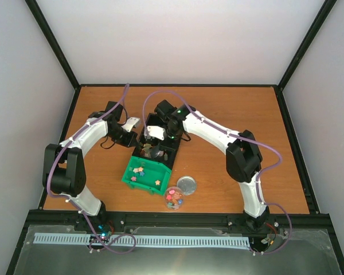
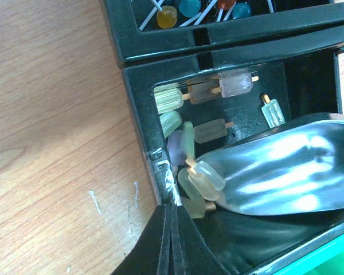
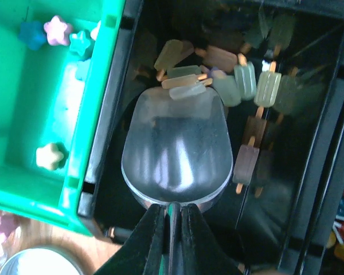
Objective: Pack the candies
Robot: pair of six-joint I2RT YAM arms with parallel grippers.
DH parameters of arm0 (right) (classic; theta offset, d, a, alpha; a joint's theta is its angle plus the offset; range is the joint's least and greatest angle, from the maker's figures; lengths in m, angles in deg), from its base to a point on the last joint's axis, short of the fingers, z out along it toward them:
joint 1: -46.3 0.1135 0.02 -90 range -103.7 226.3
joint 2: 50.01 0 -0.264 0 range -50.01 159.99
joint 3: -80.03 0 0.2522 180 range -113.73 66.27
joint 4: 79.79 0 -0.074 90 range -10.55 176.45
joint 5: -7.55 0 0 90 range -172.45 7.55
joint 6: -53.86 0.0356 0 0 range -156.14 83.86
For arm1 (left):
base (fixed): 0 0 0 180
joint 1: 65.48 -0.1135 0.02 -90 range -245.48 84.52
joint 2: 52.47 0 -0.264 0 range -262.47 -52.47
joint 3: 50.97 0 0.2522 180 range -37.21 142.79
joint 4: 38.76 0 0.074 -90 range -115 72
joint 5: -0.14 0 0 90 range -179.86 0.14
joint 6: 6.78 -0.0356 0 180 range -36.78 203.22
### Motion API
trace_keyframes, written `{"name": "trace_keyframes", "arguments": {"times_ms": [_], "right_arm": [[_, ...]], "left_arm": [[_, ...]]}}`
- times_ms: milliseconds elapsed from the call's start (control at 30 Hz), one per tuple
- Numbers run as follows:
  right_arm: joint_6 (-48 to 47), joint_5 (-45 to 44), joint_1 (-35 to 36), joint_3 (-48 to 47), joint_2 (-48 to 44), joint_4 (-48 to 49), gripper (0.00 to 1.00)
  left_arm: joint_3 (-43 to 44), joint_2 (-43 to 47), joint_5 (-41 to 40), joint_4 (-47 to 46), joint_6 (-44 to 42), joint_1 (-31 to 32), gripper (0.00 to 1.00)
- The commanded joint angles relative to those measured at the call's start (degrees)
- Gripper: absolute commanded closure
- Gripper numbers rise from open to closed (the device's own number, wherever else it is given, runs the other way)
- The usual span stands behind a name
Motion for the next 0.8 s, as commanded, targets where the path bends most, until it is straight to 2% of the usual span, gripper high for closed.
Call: {"name": "trace_keyframes", "arguments": {"times_ms": [0, 133, 233, 467, 767], "right_arm": [[1.25, 2.82, 1.02, 1.46, 4.01, 1.83, 0.97], [4.61, 6.47, 0.92, 6.41, 2.7, 11.43, 0.97], [7.53, 8.62, 0.45, 14.96, -0.47, 21.27, 0.97], [16.25, 20.72, -4.49, 36.12, -10.26, 52.22, 0.97], [25.33, 26.19, -7.25, 50.55, -12.42, 79.7, 0.97]], "left_arm": [[-1.77, -2.74, 1.73, 1.66, -0.38, 0.64, 0.99], [-1.92, -3.26, 2.27, 1.75, -0.37, 0.64, 0.99], [-2.34, -3.26, 2.26, 1.94, -0.61, 0.64, 0.99], [-3.31, -3.03, 1.77, 2.35, -0.99, 0.64, 0.99], [-1.91, -5.43, 1.48, 2.76, -0.81, 0.64, 0.99]]}}
